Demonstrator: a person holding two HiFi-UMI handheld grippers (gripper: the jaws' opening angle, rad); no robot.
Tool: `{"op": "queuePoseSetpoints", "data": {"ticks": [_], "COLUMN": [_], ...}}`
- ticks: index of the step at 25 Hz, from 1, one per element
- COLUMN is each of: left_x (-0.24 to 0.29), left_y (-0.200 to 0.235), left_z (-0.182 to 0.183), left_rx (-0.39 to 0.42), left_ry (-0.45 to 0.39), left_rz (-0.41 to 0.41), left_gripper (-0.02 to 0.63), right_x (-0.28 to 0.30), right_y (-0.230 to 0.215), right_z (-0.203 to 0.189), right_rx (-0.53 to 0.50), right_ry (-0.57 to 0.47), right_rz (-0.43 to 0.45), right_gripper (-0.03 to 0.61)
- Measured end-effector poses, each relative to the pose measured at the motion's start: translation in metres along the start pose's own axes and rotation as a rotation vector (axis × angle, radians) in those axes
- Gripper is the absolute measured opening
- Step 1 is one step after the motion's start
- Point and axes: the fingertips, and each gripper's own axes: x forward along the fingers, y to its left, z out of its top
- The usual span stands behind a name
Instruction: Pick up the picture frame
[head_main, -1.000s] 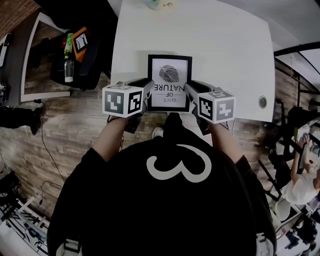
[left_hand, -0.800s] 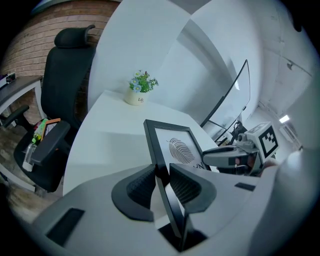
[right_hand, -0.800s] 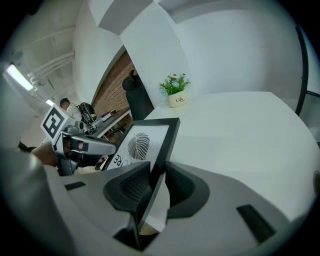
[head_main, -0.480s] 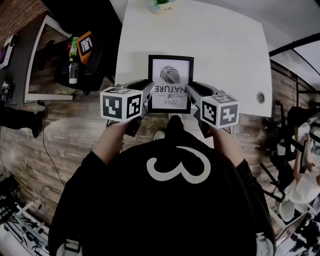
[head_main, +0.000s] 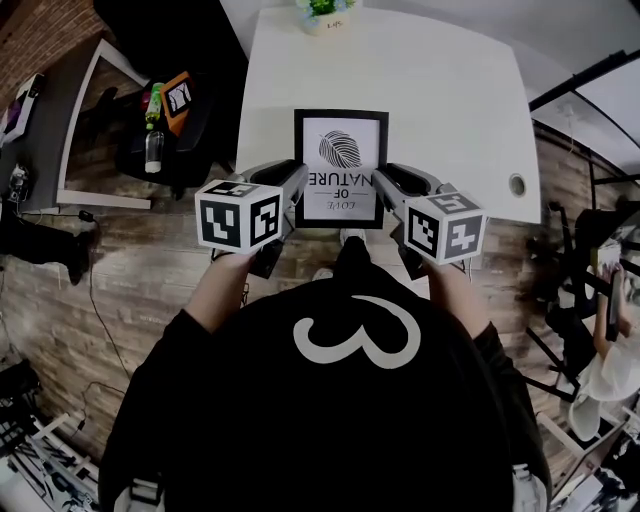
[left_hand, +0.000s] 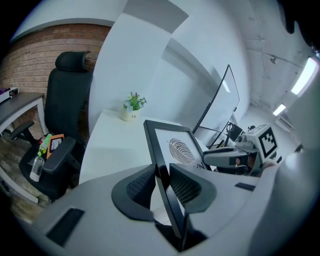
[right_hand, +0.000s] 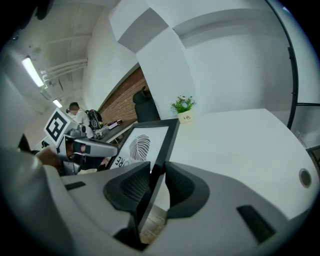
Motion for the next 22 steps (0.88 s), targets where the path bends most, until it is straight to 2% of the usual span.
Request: {"op": "queuePoseSetpoints", "data": {"ticks": [8,22], "left_x": [-0.021,-0.059], "left_y": [-0.016,-0.034], "left_z": [0.014,0.036], "left_rx": [0.073,0.125], "left_ry": [-0.04,-0.141], "left_rz": [-0.007,-0.053], "left_gripper": [0.098,0.098], "right_x": [-0.021,-0.056], "right_y": [0.011,0.039], "right_z": [0.012,0.042], "right_rx": [-0.009,-0.088], "right_ry": [-0.067,-0.185], "right_rz": [-0.015,-0.049], "right_gripper": [0.106,0.104]}}
